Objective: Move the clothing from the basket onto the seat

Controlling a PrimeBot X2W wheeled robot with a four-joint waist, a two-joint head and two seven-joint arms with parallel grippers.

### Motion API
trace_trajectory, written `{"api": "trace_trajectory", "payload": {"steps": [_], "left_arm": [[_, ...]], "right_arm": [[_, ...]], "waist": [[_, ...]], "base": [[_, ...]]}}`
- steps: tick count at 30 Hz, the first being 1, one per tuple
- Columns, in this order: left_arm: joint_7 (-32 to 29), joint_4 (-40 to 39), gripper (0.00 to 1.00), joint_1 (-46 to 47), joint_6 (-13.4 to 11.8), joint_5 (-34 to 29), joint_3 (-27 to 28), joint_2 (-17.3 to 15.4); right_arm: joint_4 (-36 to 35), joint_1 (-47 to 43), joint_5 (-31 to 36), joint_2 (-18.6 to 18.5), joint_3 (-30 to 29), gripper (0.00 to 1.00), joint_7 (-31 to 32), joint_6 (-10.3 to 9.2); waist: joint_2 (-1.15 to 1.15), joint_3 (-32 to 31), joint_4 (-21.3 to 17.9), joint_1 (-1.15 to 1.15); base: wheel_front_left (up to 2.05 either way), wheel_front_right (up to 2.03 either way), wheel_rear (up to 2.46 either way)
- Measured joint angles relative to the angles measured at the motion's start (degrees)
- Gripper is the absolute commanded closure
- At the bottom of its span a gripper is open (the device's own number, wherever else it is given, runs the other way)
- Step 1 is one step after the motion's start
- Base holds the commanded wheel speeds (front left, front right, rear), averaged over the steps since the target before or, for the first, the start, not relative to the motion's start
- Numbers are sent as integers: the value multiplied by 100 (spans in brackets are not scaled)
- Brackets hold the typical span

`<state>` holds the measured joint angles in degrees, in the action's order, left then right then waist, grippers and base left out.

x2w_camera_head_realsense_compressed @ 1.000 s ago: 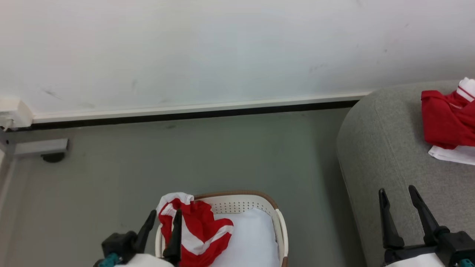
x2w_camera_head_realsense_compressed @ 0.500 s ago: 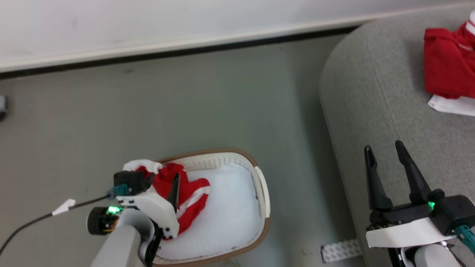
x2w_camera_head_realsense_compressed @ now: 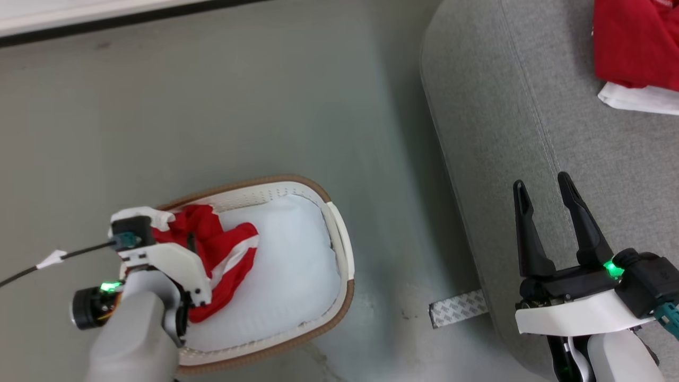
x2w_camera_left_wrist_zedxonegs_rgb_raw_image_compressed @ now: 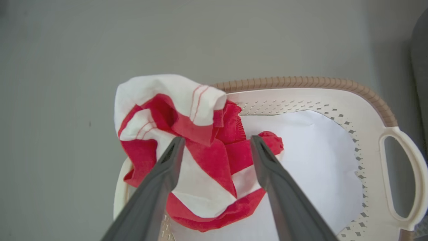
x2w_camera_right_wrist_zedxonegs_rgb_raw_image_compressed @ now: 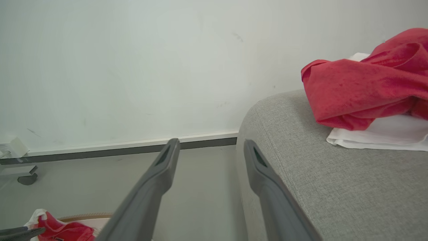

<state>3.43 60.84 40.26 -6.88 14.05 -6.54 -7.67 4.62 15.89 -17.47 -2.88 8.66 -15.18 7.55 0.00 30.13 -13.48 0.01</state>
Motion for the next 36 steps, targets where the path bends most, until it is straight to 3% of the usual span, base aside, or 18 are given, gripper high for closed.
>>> {"api": "trace_trajectory", "payload": {"steps": [17,19,27,36], "left_arm": [[286,742,0,1045,-253,191,179,-302],[328,806,100,1104,-241,220,189,-304],[519,1005,100,1154,-27,391,185,-234],[989,965,100,873,594,623,225,108]], "right_arm": [[-122,360,-220,0,188,0,0,1],[-122,399,-230,1,201,0,0,1],[-30,402,-235,0,180,0,0,1],[160,114,-64,2,-7,0,0,1]], "waist": [[0,885,-140,-1],[0,923,-142,-1],[0,764,-91,-1],[-1,78,108,-2]], "base": [[0,0,0],[0,0,0],[0,0,0],[0,0,0]]}}
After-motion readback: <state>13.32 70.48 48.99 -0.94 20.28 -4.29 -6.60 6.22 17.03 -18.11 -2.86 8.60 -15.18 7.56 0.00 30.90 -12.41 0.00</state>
